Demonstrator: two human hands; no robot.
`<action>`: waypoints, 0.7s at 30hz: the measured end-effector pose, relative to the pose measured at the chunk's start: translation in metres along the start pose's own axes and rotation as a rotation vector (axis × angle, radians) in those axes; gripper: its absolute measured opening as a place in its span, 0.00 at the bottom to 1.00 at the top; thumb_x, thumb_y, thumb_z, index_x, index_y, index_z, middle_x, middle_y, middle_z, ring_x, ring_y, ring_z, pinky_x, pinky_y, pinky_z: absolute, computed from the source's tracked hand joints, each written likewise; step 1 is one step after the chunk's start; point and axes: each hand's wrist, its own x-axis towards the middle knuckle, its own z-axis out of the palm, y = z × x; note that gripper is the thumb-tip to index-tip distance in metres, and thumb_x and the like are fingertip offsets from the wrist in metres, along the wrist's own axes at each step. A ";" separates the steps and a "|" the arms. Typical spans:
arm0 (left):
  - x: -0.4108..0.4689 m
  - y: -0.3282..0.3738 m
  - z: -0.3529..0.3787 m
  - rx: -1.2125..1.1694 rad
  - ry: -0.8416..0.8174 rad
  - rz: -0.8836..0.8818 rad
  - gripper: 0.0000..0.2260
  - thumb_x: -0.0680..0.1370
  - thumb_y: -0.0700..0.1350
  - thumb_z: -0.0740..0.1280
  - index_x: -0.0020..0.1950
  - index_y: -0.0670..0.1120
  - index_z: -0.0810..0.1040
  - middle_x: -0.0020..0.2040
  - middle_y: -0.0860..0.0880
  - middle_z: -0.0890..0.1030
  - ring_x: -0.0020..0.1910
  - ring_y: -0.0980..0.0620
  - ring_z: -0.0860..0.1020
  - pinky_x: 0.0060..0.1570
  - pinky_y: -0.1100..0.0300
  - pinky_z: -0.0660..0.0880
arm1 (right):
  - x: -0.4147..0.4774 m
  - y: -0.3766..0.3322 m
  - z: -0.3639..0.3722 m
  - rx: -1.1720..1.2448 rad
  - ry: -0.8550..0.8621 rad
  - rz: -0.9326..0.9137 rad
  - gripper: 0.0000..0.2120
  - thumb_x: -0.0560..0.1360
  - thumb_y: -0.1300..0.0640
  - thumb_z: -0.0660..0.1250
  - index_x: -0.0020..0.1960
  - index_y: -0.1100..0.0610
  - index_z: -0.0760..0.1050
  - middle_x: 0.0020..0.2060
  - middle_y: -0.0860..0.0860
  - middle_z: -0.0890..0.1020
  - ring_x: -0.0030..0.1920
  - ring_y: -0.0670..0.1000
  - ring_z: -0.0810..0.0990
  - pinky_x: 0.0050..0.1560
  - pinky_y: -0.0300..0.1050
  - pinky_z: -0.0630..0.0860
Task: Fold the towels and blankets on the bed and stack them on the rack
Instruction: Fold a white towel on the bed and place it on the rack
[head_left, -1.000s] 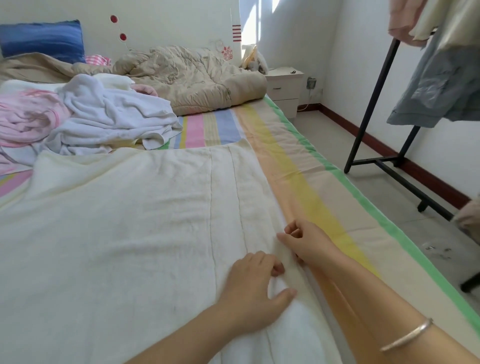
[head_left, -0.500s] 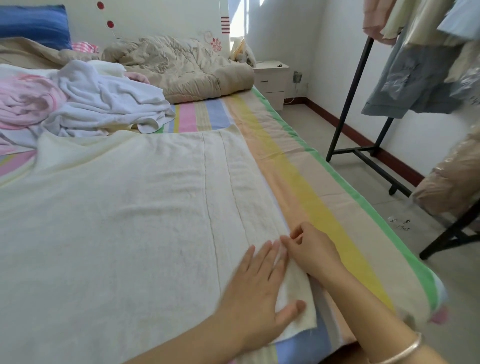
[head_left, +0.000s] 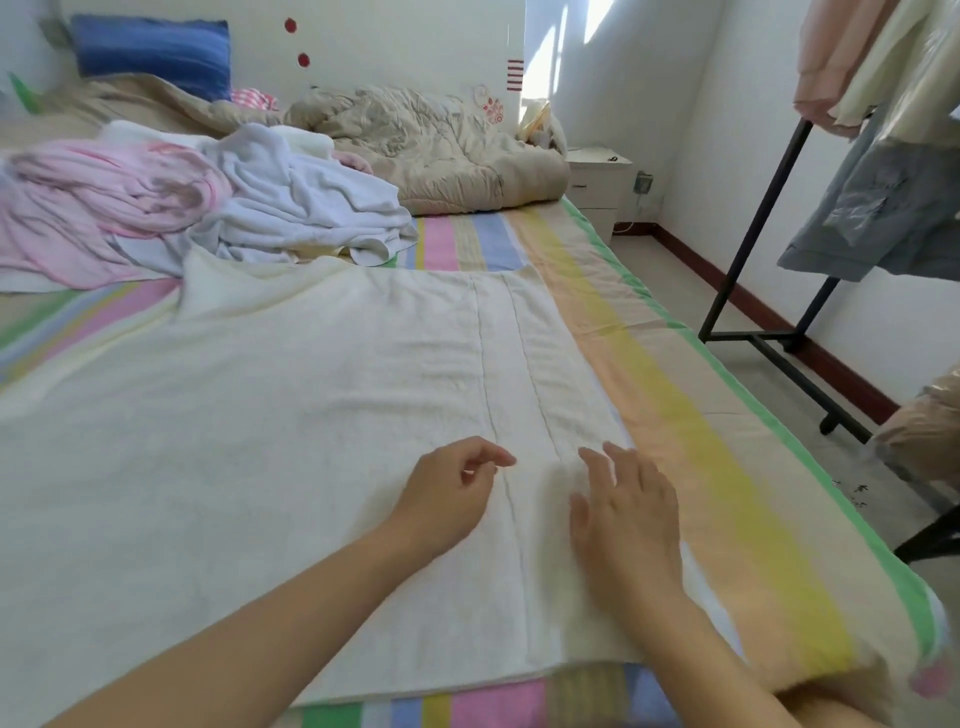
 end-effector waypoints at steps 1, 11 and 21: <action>0.007 -0.011 -0.023 0.023 0.074 -0.033 0.15 0.79 0.37 0.61 0.46 0.56 0.81 0.48 0.59 0.83 0.51 0.59 0.80 0.52 0.67 0.75 | 0.008 -0.024 0.004 0.047 -0.042 -0.053 0.22 0.73 0.47 0.58 0.61 0.56 0.78 0.59 0.59 0.79 0.59 0.64 0.77 0.62 0.55 0.64; 0.043 -0.133 -0.279 0.386 0.526 -0.416 0.13 0.76 0.40 0.61 0.43 0.57 0.79 0.50 0.55 0.83 0.51 0.51 0.79 0.52 0.60 0.73 | 0.049 -0.304 0.072 0.236 -0.359 -0.194 0.43 0.71 0.37 0.36 0.77 0.62 0.57 0.76 0.61 0.56 0.77 0.59 0.52 0.73 0.59 0.41; 0.090 -0.194 -0.405 0.541 0.562 -0.493 0.11 0.76 0.41 0.61 0.50 0.52 0.81 0.50 0.52 0.81 0.51 0.49 0.78 0.50 0.57 0.75 | 0.108 -0.432 0.086 0.435 -0.273 -0.540 0.25 0.71 0.44 0.52 0.59 0.50 0.78 0.64 0.52 0.78 0.65 0.56 0.76 0.64 0.53 0.72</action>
